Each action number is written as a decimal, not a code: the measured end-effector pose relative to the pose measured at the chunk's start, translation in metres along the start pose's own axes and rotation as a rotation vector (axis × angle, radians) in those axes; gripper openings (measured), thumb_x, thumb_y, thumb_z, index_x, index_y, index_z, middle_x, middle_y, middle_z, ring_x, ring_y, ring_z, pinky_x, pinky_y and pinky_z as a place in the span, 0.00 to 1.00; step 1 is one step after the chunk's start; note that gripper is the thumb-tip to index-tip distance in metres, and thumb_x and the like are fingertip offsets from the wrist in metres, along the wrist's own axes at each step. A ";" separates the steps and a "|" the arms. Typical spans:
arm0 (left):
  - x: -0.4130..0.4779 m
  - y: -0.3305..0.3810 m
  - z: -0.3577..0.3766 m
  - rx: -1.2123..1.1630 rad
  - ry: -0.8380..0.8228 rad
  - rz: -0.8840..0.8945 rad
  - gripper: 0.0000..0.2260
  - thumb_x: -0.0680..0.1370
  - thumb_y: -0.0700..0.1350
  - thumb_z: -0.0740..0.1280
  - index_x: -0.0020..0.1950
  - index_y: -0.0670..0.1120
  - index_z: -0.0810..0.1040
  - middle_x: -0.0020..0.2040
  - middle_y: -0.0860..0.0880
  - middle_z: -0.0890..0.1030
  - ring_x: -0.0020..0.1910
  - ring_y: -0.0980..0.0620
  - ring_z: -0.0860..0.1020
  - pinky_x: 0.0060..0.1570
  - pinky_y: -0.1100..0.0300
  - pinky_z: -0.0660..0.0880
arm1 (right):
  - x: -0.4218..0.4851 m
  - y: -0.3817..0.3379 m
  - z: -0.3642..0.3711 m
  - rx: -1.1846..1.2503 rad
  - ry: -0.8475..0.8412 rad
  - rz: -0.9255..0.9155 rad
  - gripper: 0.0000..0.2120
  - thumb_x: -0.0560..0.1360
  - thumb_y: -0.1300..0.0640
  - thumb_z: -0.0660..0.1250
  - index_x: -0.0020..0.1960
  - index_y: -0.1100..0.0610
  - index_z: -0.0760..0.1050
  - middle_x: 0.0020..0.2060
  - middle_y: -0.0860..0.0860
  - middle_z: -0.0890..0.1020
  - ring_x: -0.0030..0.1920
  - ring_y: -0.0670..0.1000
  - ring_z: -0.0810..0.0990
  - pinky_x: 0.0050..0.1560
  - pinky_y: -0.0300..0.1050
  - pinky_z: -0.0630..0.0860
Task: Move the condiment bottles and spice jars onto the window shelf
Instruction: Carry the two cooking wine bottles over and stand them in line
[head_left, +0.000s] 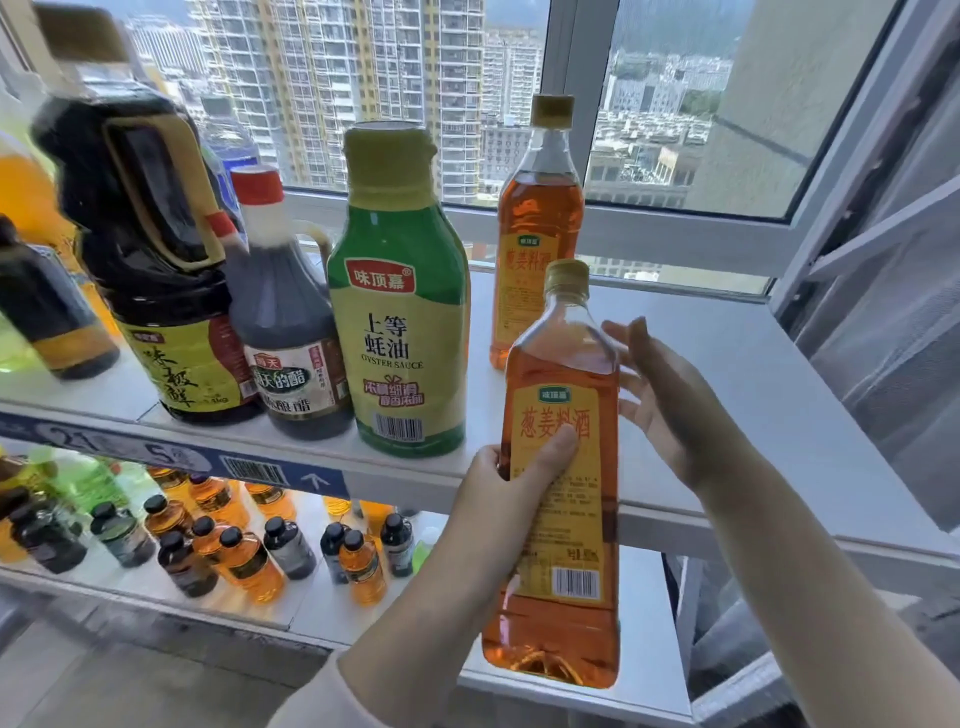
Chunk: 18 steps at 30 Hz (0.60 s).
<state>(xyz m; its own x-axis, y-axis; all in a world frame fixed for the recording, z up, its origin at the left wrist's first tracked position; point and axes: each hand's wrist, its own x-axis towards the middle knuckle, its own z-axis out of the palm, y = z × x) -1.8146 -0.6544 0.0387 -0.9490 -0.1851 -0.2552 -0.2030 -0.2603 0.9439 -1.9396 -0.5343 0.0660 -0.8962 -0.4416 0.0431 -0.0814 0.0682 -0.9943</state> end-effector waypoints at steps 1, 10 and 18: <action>0.002 0.003 0.002 0.012 -0.001 0.013 0.36 0.60 0.66 0.72 0.60 0.47 0.72 0.49 0.45 0.84 0.46 0.45 0.83 0.50 0.44 0.79 | -0.008 -0.002 -0.001 -0.011 -0.046 0.015 0.51 0.47 0.22 0.66 0.62 0.50 0.72 0.58 0.46 0.80 0.58 0.47 0.78 0.56 0.47 0.75; 0.010 0.041 0.021 0.217 0.023 0.240 0.31 0.61 0.64 0.69 0.58 0.49 0.70 0.50 0.51 0.83 0.46 0.52 0.83 0.50 0.49 0.80 | -0.030 -0.051 -0.011 -0.006 -0.007 -0.081 0.30 0.61 0.47 0.69 0.60 0.57 0.73 0.47 0.50 0.84 0.48 0.48 0.83 0.42 0.39 0.79; 0.018 0.068 0.016 0.448 0.162 0.482 0.28 0.72 0.57 0.67 0.69 0.50 0.64 0.60 0.53 0.77 0.56 0.56 0.76 0.54 0.59 0.76 | -0.012 -0.079 -0.003 0.025 0.038 -0.255 0.29 0.61 0.54 0.72 0.61 0.60 0.72 0.51 0.52 0.82 0.51 0.50 0.83 0.49 0.44 0.80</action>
<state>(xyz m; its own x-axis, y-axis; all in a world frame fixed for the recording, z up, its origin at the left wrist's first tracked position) -1.8492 -0.6607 0.1018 -0.9175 -0.3310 0.2207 0.1202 0.2981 0.9469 -1.9242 -0.5316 0.1442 -0.8641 -0.4073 0.2957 -0.2961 -0.0637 -0.9530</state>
